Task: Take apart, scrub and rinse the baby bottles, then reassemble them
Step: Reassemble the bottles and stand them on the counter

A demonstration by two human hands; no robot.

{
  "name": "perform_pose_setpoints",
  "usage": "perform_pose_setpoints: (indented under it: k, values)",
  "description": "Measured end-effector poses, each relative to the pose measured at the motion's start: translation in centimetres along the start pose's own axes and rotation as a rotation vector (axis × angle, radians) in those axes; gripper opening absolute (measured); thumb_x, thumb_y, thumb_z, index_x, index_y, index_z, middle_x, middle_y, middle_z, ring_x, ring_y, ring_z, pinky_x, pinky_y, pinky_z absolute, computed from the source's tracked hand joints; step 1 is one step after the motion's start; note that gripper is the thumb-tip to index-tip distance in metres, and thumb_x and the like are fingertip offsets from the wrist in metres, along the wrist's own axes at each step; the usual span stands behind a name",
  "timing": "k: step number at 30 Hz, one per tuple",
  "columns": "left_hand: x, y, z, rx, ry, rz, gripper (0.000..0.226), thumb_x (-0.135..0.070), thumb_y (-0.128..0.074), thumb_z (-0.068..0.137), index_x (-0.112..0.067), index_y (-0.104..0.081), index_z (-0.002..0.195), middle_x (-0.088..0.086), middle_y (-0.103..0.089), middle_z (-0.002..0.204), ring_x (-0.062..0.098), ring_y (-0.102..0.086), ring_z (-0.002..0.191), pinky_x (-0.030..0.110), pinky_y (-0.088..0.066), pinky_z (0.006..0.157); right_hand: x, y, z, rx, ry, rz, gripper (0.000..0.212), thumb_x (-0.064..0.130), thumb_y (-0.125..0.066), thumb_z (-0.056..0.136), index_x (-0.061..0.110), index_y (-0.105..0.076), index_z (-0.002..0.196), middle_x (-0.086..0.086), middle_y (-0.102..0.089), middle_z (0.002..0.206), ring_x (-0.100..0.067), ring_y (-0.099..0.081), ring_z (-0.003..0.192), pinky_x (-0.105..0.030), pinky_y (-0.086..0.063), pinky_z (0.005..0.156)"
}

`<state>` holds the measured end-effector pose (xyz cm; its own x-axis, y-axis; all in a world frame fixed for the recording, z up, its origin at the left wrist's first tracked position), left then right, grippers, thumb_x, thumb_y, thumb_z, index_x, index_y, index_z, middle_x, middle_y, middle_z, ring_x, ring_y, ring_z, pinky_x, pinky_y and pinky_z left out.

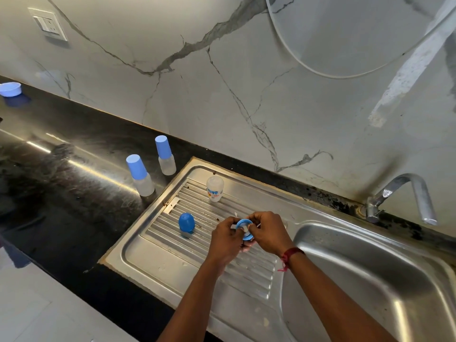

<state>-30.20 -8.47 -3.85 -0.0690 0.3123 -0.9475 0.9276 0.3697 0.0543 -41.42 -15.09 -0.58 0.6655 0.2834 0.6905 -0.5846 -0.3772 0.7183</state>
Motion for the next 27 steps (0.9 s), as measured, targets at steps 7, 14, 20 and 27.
perform_pose_setpoints:
  k: [7,14,20,27]
  values:
    - [-0.5,-0.2,-0.4,0.028,0.06,-0.066,0.017,-0.021,-0.049,0.105,-0.015,-0.062,0.113,0.009,-0.072,0.099,0.02,-0.075,0.082,0.029,-0.061,0.071,-0.2,-0.3,-0.2,-0.055,0.034,-0.016,0.017,0.007,-0.06,0.092,0.007,-0.075,0.1,-0.008,-0.074,0.095,-0.014,-0.063,0.082,-0.004,-0.039,0.066]
    - [-0.5,0.0,-0.4,-0.088,-0.151,0.476,0.028,-0.027,-0.052,0.102,-0.008,-0.056,0.122,0.009,-0.07,0.112,0.021,-0.068,0.088,0.029,-0.057,0.08,-0.6,-0.8,-0.3,0.016,-0.027,0.152,0.024,0.005,-0.059,0.094,0.01,-0.075,0.11,-0.005,-0.073,0.105,-0.017,-0.071,0.089,-0.038,-0.06,0.083]
    - [-0.8,-0.3,-0.8,-0.097,-0.165,0.571,0.032,-0.023,-0.055,0.1,-0.007,-0.051,0.128,0.013,-0.069,0.117,0.027,-0.068,0.098,0.025,-0.052,0.081,-0.5,-0.8,-0.5,0.033,-0.044,0.259,0.018,0.01,-0.064,0.095,0.008,-0.074,0.109,-0.007,-0.072,0.098,-0.019,-0.073,0.077,-0.034,-0.062,0.068]
    - [-1.0,-0.7,-1.0,-0.118,-0.19,0.592,0.035,-0.027,-0.058,0.098,-0.009,-0.048,0.127,0.012,-0.069,0.113,0.024,-0.068,0.095,0.02,-0.048,0.076,-0.6,-1.0,-0.2,-0.004,-0.027,0.221,0.013,0.012,-0.064,0.095,0.009,-0.071,0.105,-0.003,-0.07,0.097,-0.016,-0.069,0.083,-0.024,-0.06,0.072]
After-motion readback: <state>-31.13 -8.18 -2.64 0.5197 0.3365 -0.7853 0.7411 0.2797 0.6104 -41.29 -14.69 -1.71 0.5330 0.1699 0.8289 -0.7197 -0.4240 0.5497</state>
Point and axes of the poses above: each hand's wrist, its own z-axis towards the middle knuckle, its own y-axis out of the back of the hand, x = y × z, the point moved 1 cm from there along z, towards the middle knuckle
